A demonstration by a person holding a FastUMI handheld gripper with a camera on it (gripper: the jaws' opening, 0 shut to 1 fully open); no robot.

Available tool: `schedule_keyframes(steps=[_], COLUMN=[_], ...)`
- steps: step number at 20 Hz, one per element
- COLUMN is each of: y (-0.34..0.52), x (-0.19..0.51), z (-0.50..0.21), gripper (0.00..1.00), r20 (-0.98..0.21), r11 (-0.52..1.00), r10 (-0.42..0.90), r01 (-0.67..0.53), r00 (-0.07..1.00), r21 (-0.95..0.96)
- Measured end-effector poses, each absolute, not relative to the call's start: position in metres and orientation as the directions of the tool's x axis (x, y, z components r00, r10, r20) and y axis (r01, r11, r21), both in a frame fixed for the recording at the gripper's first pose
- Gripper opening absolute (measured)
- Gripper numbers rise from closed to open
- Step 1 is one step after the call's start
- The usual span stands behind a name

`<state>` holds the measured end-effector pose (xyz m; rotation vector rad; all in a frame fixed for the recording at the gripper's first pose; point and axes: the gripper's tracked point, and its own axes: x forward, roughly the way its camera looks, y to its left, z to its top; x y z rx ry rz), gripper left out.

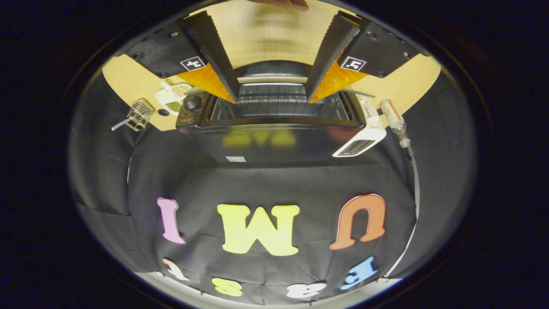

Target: Open the toaster oven, put the food inside, and close the toaster oven door.

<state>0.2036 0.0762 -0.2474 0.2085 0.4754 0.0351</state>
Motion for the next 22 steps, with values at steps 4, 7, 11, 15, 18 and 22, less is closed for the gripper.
schedule_keyframes(steps=[4, 7, 11, 15, 18, 22], y=[0.082, 0.087, 0.097, 0.102, 0.102, 0.101], x=[0.178, 0.162, 0.140, 0.137, 0.136, 0.137], z=[-0.268, -0.297, -0.350, -0.373, -0.373, -0.372], gripper=[0.99, 0.99, 0.99, 0.99, 0.98, 0.98], r20=[-0.499, -0.571, -0.694, -0.710, -0.710, -0.697], r11=[0.981, 0.975, 0.977, 0.978, 0.979, 0.978], r10=[0.112, 0.151, 0.160, 0.158, 0.153, 0.155], r01=[-0.014, -0.027, -0.013, -0.010, -0.008, -0.009], r00=[0.859, 0.807, 0.702, 0.686, 0.688, 0.700], r21=[0.196, 0.220, 0.212, 0.208, 0.203, 0.208])
